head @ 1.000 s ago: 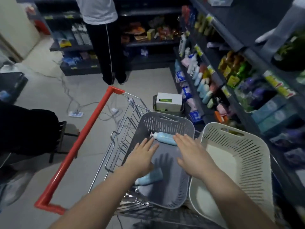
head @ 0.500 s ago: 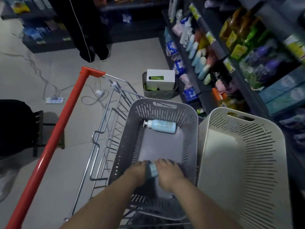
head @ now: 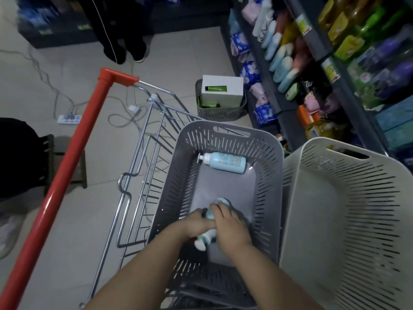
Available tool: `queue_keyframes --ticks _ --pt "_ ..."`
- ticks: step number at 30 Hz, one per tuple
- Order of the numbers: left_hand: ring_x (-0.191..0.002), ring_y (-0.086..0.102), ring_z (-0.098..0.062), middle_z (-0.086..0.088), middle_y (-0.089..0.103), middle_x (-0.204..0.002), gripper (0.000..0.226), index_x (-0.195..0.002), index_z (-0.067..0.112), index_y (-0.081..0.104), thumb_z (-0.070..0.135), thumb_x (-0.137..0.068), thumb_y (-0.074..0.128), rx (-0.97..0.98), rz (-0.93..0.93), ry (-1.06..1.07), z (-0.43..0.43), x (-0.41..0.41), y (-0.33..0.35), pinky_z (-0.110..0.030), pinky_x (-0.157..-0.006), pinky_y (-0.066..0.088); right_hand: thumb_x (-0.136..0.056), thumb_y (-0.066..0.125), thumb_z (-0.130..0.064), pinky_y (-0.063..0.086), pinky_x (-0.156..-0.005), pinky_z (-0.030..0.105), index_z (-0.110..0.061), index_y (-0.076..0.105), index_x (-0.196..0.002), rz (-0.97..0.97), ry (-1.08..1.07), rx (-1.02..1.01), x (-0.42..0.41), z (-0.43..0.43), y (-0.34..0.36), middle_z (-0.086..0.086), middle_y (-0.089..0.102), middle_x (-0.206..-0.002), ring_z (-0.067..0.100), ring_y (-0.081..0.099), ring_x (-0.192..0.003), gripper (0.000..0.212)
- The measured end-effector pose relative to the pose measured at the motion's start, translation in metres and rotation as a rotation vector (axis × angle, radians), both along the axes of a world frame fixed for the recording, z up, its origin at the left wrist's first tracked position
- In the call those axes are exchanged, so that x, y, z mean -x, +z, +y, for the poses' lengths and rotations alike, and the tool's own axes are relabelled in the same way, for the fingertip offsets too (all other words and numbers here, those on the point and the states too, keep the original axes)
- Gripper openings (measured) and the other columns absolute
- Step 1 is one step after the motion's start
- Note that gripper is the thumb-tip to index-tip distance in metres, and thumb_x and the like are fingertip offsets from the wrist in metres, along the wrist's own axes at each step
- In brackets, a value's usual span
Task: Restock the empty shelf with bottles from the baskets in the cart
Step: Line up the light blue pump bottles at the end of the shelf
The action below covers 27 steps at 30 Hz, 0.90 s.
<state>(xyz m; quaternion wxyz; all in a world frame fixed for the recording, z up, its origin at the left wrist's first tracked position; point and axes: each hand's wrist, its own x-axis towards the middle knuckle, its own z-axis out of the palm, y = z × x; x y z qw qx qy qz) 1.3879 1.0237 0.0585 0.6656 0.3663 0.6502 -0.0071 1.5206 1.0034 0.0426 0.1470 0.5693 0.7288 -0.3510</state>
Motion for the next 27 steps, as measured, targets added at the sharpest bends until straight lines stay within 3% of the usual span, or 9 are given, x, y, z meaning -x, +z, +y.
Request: queue_keyframes --ticks 2,4,7,9,11,14,19,24,27 --pt "-0.058 0.058 -0.011 -0.003 0.065 -0.077 0.039 -0.107 0.009 0.06 0.036 -0.081 0.07 0.078 -0.011 0.276 0.004 -0.002 0.003 -0.018 -0.044 0.04 -0.087 0.062 -0.015 0.041 -0.105 0.042 -0.028 0.028 -0.15 0.135 -0.127 0.021 0.001 0.007 0.005 -0.004 0.018 -0.16 0.03 0.045 -0.131 0.072" --pt "-0.046 0.045 -0.012 0.0 0.055 -0.054 0.028 -0.085 0.013 0.063 0.04 -0.08 0.066 0.193 -0.075 0.465 0.007 -0.003 0.009 -0.017 -0.044 0.028 -0.084 0.069 -0.015 0.044 -0.102 0.038 -0.027 0.034 -0.147 0.294 -0.288 0.064 0.003 0.012 0.006 -0.004 0.025 -0.156 0.026 0.05 -0.127 0.073" --pt "-0.045 0.038 -0.011 0.002 0.049 -0.057 0.03 -0.075 0.02 0.058 0.046 -0.089 0.052 0.25 -0.155 0.551 0.01 -0.003 0.019 -0.018 -0.046 0.025 -0.084 0.07 -0.012 0.044 -0.102 0.03 -0.025 0.042 -0.143 0.423 -0.461 0.053 0.007 0.019 0.008 -0.001 0.04 -0.146 0.019 0.051 -0.123 0.067" --pt "-0.05 0.048 -0.013 0.0 0.057 -0.064 0.038 -0.078 0.016 0.062 0.051 -0.089 0.049 0.06 -0.088 0.516 0.011 -0.007 0.022 -0.024 -0.051 0.036 -0.085 0.067 -0.007 0.042 -0.102 0.027 -0.022 0.046 -0.142 0.42 -0.537 0.063 0.009 0.027 0.012 0.002 0.046 -0.14 0.02 0.051 -0.123 0.063" --pt "-0.073 0.064 -0.014 0.001 0.067 -0.082 0.052 -0.088 0.017 0.067 0.065 -0.077 0.054 -0.245 0.054 0.416 0.011 -0.009 0.022 -0.032 -0.072 0.052 -0.087 0.063 -0.01 0.044 -0.101 0.031 -0.02 0.054 -0.133 0.413 -0.574 0.023 0.012 0.036 0.015 0.005 0.056 -0.129 0.022 0.055 -0.118 0.047" --pt "-0.093 0.06 -0.007 0.005 0.056 -0.102 0.048 -0.104 0.026 0.065 0.059 -0.071 0.072 -0.502 0.122 0.263 0.014 -0.008 0.023 -0.022 -0.084 0.046 -0.088 0.055 -0.008 0.051 -0.092 0.033 -0.019 0.065 -0.113 0.443 -0.502 -0.004 0.01 0.048 0.025 0.002 0.067 -0.11 0.022 0.063 -0.104 0.029" --pt "-0.089 0.06 -0.019 -0.003 0.058 -0.099 0.034 -0.106 0.014 0.07 0.023 -0.075 0.08 -0.622 0.195 0.169 0.025 -0.009 0.017 -0.018 -0.076 0.04 -0.084 0.061 0.004 0.038 -0.108 0.029 -0.013 0.032 -0.151 0.231 -0.402 0.19 -0.021 0.075 0.042 0.01 0.05 -0.144 0.025 0.051 -0.129 0.075" --pt "-0.09 0.059 -0.021 0.0 0.052 -0.096 0.031 -0.107 0.012 0.071 0.017 -0.077 0.076 -0.686 0.195 0.13 0.021 -0.008 0.027 -0.018 -0.08 0.041 -0.09 0.053 -0.004 0.035 -0.106 0.035 -0.012 0.044 -0.143 0.053 -0.234 -0.086 -0.003 0.13 0.034 0.012 0.043 -0.144 0.034 0.046 -0.128 0.054" --pt "-0.088 0.057 -0.023 -0.002 0.047 -0.101 0.031 -0.112 0.016 0.068 0.021 -0.081 0.068 -0.733 0.183 -0.136 0.019 -0.004 0.041 -0.028 -0.082 0.044 -0.088 0.06 -0.014 0.041 -0.101 0.044 -0.012 0.045 -0.137 -0.05 -0.118 -0.105 0.011 0.16 0.014 0.01 0.042 -0.139 0.038 0.05 -0.121 0.052"
